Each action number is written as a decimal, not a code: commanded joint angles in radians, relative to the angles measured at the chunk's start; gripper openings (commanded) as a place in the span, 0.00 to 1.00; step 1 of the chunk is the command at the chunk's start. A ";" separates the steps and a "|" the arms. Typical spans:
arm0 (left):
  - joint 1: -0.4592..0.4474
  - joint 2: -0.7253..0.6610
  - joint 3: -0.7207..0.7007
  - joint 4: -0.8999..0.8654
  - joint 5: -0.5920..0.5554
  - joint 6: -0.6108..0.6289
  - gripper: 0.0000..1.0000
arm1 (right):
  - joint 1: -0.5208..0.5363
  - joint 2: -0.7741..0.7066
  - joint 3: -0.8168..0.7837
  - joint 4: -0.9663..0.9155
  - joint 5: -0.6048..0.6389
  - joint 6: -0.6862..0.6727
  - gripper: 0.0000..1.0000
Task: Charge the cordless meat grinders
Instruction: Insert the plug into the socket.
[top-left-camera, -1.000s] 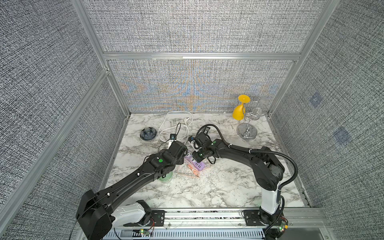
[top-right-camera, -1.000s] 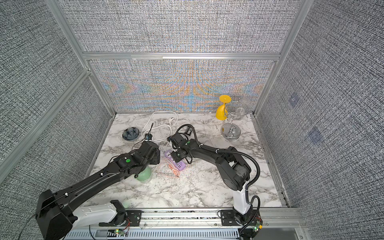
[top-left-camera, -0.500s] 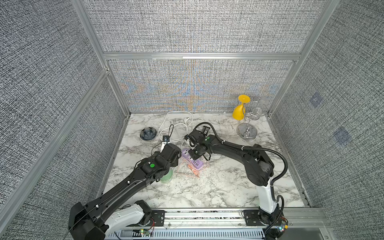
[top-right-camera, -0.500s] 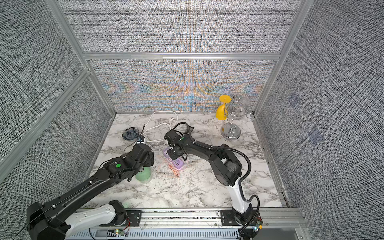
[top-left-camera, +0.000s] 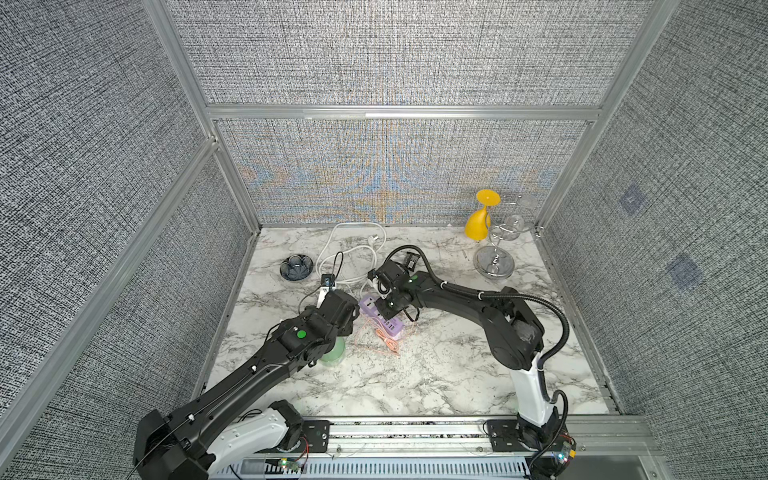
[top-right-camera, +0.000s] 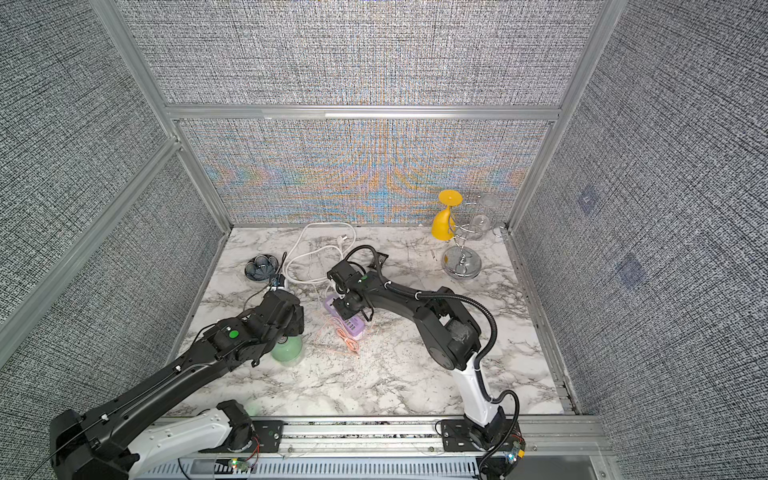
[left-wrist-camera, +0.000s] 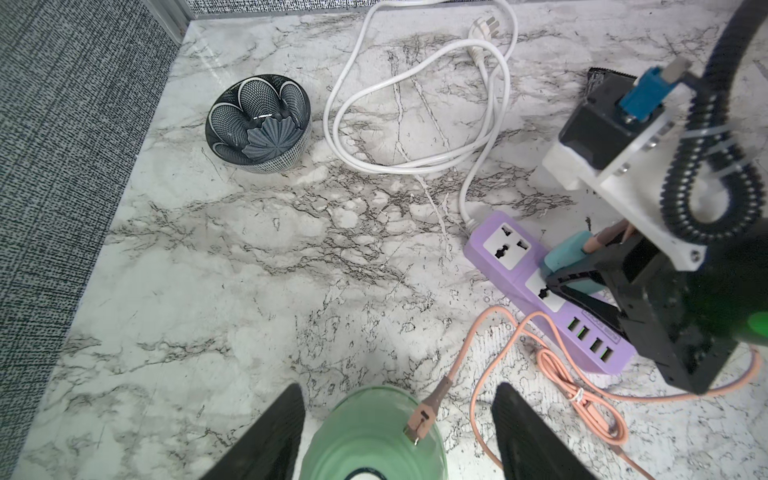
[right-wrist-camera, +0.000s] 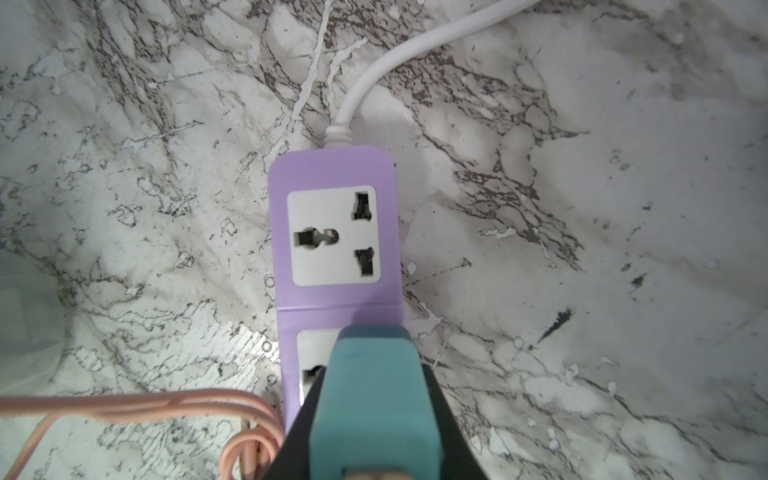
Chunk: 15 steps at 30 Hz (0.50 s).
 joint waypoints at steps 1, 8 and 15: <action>0.004 -0.005 0.004 -0.013 -0.012 -0.014 0.73 | -0.004 0.123 0.041 -0.382 0.009 -0.010 0.00; 0.004 -0.019 -0.020 -0.014 -0.004 -0.037 0.73 | -0.006 0.185 0.143 -0.418 -0.014 -0.010 0.00; 0.005 -0.018 -0.018 -0.011 -0.006 -0.035 0.73 | -0.006 0.128 0.086 -0.413 -0.006 -0.006 0.00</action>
